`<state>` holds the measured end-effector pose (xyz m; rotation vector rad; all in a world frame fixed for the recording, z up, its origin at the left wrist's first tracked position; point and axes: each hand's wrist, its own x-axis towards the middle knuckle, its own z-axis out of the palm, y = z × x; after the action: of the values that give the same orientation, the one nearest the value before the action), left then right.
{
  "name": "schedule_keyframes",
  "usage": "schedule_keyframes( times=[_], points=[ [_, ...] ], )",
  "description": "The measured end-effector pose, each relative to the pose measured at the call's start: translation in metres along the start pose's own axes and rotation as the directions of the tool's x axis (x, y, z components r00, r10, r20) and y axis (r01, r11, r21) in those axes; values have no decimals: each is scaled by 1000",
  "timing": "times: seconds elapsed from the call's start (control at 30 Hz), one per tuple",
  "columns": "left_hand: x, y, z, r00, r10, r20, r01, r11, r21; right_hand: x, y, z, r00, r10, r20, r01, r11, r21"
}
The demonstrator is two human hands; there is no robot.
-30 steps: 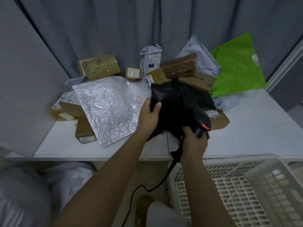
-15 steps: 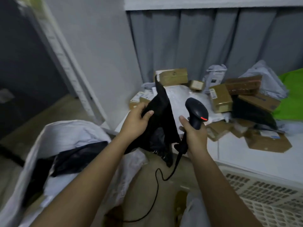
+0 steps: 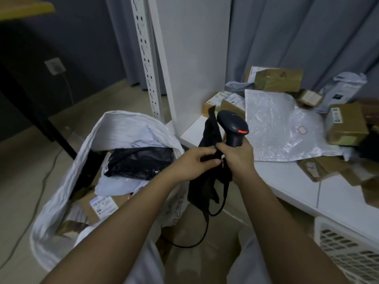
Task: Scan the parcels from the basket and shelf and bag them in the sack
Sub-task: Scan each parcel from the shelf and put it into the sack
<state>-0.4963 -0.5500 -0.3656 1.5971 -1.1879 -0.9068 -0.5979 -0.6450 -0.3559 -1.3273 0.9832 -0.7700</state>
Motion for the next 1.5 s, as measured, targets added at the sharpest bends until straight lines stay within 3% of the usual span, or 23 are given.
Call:
schedule_keyframes(
  times=[0.07, 0.13, 0.2, 0.23, 0.37, 0.5, 0.6, 0.73, 0.9, 1.0, 1.1, 1.23, 1.37, 1.5],
  points=[
    [1, 4, -9, 995, -95, 19, 96, 988, -120, 9, -1, 3, 1000, -13, 7, 13, 999, -33],
    [5, 4, -22, 976, -165, -141, 136, 972, -192, 15, -6, 0, 997, 12, 76, -9, 999, -45],
    [8, -4, -35, 922, -168, -350, 132, 983, -125, 18, -13, -6, 986, 15, 167, -3, 998, -68],
    [8, -8, -41, 908, -163, -387, 145, 986, -77, 18, -14, -10, 976, 13, 217, 4, 997, -76],
    [7, -18, -52, 967, -164, -198, 152, 986, -73, 14, -13, -26, 931, 26, 364, 16, 994, -113],
    [10, -25, -46, 987, -159, -28, 158, 987, -13, 7, -17, -38, 912, 46, 408, -15, 997, -78],
    [13, -35, -40, 981, -161, -111, 173, 979, 105, 7, -18, -46, 943, 26, 331, 7, 995, -98],
    [16, -28, -40, 890, -97, -446, 233, 937, 261, 11, -16, -60, 990, -59, 130, 82, 981, -175],
    [19, -21, -45, 745, -137, -653, 204, 979, 27, 10, -25, -82, 978, -182, -100, 162, 969, -186],
    [21, -16, -52, 676, -217, -704, 120, 975, -185, 7, -29, -96, 972, -174, -158, 150, 977, -153],
    [23, -10, -49, 678, -320, -662, 74, 926, -371, 3, -28, -101, 983, -120, -141, 103, 987, -123],
    [22, 4, -38, 744, -384, -546, 56, 851, -523, 1, -23, -97, 995, -63, -76, 55, 993, -102],
    [20, 12, -35, 837, -421, -349, 10, 649, -760, 1, -9, -84, 998, 9, 65, -3, 996, -86],
    [17, 14, -40, 846, -493, -204, 49, 452, -891, 1, -12, -74, 988, -32, 150, 50, 992, -113]
  ],
)
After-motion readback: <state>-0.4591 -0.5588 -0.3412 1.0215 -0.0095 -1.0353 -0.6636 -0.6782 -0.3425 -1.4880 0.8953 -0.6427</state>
